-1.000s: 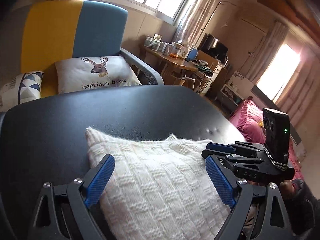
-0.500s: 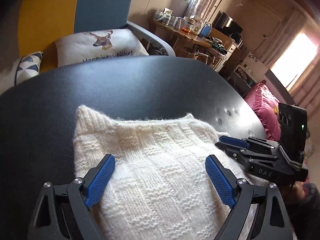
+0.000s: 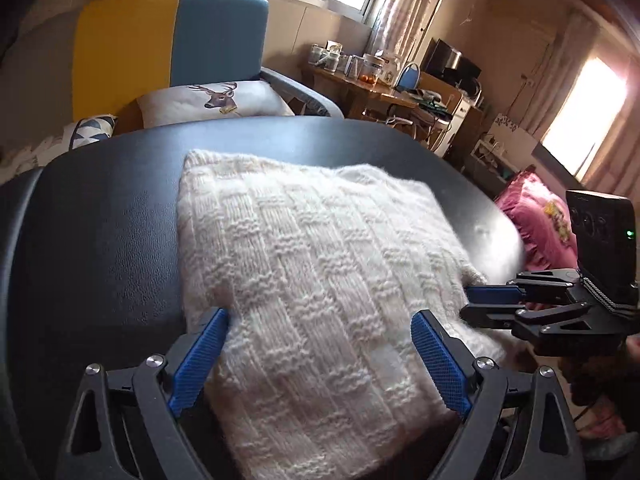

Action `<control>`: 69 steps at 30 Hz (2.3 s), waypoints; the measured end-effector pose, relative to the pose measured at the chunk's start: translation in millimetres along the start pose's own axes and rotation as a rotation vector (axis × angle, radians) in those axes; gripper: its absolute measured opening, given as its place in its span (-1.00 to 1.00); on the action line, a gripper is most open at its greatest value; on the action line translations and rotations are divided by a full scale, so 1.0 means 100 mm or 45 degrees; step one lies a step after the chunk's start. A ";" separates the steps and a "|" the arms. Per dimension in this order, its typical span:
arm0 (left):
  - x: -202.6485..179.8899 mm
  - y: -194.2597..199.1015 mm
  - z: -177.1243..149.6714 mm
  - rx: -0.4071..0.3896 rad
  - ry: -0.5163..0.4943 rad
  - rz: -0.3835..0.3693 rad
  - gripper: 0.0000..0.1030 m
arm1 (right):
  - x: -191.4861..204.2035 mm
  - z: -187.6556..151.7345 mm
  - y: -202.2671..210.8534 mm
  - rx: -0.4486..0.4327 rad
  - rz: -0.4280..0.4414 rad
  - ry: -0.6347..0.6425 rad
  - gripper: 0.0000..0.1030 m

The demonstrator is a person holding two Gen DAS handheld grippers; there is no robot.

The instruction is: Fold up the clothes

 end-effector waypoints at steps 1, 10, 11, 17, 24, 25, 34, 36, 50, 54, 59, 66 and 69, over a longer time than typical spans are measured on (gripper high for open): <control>-0.01 -0.03 -0.04 -0.001 -0.027 0.023 0.84 | -0.05 -0.08 -0.04 -0.013 -0.017 -0.024 -0.49; 0.14 0.08 -0.02 -0.044 0.097 0.048 0.90 | 0.02 -0.06 -0.01 -0.047 -0.076 -0.012 -0.48; 0.16 0.11 -0.01 -0.046 0.115 0.051 0.90 | 0.01 -0.03 -0.01 -0.052 -0.080 -0.013 -0.47; 0.16 0.24 -0.03 -0.068 0.158 0.044 0.93 | 0.11 -0.03 0.06 -0.091 -0.128 -0.007 -0.46; 0.57 0.17 0.02 0.021 0.451 -0.135 0.93 | -0.51 0.01 0.33 -0.085 0.305 -0.759 -0.34; 0.63 0.14 0.04 0.039 0.474 -0.150 0.94 | -0.58 -0.01 0.30 -0.063 0.337 -0.827 -0.29; 0.73 -0.18 0.18 0.164 0.560 -0.272 0.98 | -0.90 -0.09 -0.04 0.031 0.378 -1.107 0.31; 0.68 -0.27 0.20 0.191 0.534 -0.267 0.98 | -0.91 -0.12 -0.07 0.058 0.376 -1.118 0.46; 0.56 -0.56 0.24 0.324 0.491 -0.319 0.92 | -0.50 0.10 -0.55 0.199 0.456 -1.049 0.50; 0.54 -0.51 0.22 0.306 0.458 -0.306 0.41 | -0.40 0.09 -0.53 0.163 0.424 -0.934 0.37; 0.45 -0.42 0.25 0.205 0.385 -0.262 -0.04 | -0.30 0.04 -0.49 0.080 0.336 -0.858 -0.22; 0.19 -0.19 0.32 0.068 0.259 -0.256 -0.10 | -0.16 0.18 -0.23 -0.078 0.300 -0.708 -0.36; 0.01 -0.17 0.51 0.030 0.238 -0.343 -0.11 | -0.26 0.26 -0.08 -0.137 0.308 -0.704 -0.37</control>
Point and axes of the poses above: each gripper's, at about its wrist camera, not at the fingertips, and y roughly against the way its jaws point, x to its left, z to its top, the point moved 7 cm from there along -y, roughly the way its jaws point, and after that the axes turned 9 degrees about -x, right-handed, at the moved point
